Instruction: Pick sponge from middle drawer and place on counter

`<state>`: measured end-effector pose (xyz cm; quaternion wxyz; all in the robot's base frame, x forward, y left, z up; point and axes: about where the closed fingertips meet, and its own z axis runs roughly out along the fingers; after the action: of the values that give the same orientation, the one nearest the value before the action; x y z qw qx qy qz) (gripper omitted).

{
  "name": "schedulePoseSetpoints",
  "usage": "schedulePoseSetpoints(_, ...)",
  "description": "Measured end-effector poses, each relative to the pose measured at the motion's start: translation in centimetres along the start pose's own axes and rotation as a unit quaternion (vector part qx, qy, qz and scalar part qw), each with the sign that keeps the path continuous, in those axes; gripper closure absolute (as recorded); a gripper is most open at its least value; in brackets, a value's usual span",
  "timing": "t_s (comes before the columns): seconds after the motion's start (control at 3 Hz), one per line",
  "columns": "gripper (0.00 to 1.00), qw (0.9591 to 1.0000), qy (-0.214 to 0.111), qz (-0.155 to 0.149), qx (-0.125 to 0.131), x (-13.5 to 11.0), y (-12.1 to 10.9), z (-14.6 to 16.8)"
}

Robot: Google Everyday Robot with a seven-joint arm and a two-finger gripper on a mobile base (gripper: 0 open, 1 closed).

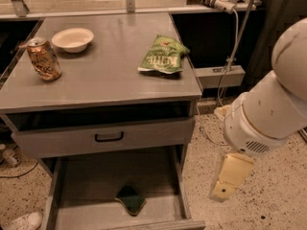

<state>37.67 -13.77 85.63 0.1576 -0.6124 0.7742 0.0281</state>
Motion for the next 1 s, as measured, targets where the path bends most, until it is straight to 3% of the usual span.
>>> schedulePoseSetpoints(0.33, 0.0, 0.9996, -0.012, -0.003, -0.025, -1.3, 1.9, 4.0)
schedulePoseSetpoints(0.67, 0.0, 0.9984, -0.032, 0.002, -0.046, -3.2, 4.3, 10.7)
schedulePoseSetpoints(1.0, 0.0, 0.9973, -0.042, 0.017, -0.058, -4.7, 5.1, 16.3)
